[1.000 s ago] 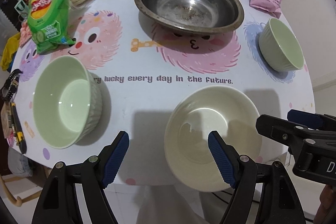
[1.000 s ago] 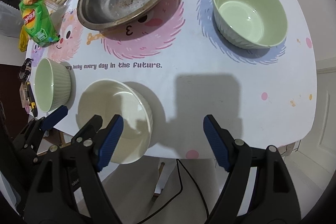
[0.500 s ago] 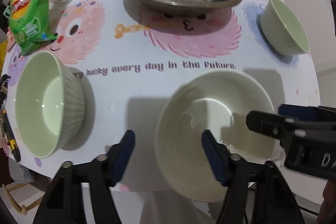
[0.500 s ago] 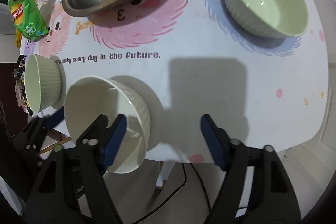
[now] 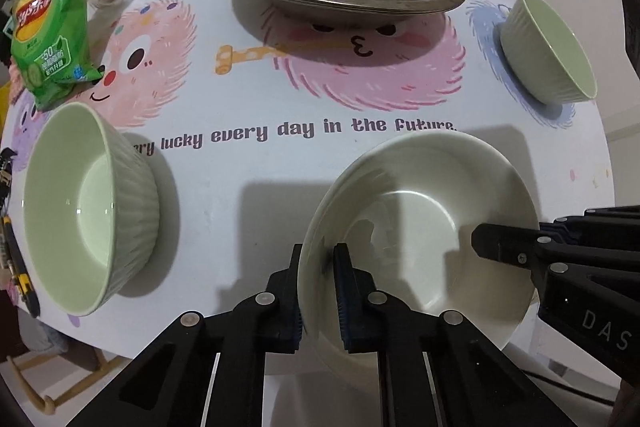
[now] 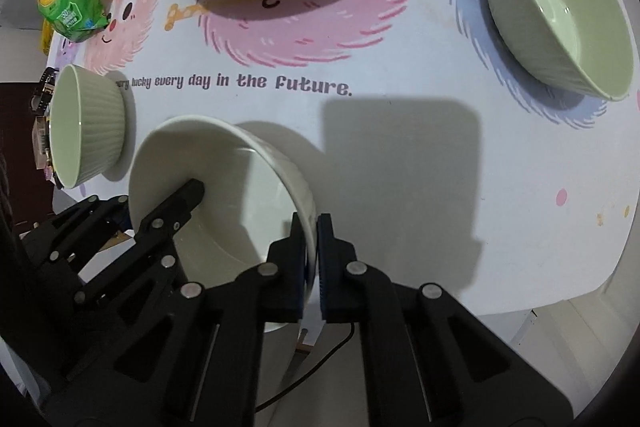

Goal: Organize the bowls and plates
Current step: 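Grasp a cream bowl rim with the left tool while the right tool grasps another, then carry the cream bowls toward the steel bowls with both tools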

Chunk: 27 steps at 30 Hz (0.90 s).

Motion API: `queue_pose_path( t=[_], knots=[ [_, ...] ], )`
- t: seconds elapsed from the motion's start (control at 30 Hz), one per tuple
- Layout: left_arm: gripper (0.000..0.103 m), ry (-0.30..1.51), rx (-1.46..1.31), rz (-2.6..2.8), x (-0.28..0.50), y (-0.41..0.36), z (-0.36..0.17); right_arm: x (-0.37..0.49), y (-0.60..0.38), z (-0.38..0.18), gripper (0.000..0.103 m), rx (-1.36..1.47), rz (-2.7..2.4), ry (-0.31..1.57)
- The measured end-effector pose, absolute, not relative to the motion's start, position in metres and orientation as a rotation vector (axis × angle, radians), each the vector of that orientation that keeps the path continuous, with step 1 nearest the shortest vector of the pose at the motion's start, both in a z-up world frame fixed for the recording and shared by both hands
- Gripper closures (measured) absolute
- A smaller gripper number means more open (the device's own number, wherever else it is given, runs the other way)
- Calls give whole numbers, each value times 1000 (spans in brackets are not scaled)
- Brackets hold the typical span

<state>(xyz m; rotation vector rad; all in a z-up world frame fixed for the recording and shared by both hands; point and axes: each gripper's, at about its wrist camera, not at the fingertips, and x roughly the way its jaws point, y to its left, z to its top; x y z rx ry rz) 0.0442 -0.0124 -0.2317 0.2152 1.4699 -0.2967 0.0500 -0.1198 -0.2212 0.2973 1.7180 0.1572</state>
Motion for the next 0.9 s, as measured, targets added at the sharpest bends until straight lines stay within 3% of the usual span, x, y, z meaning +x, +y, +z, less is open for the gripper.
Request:
queue_pose_path(
  t=[0.57, 0.9],
  knots=[
    [93, 1421, 227, -321, 73, -46, -201, 62, -150, -199, 96, 311, 144, 1648],
    [93, 1345, 264, -381, 94, -79, -146, 79, -188, -151, 96, 362, 103, 1564]
  ],
)
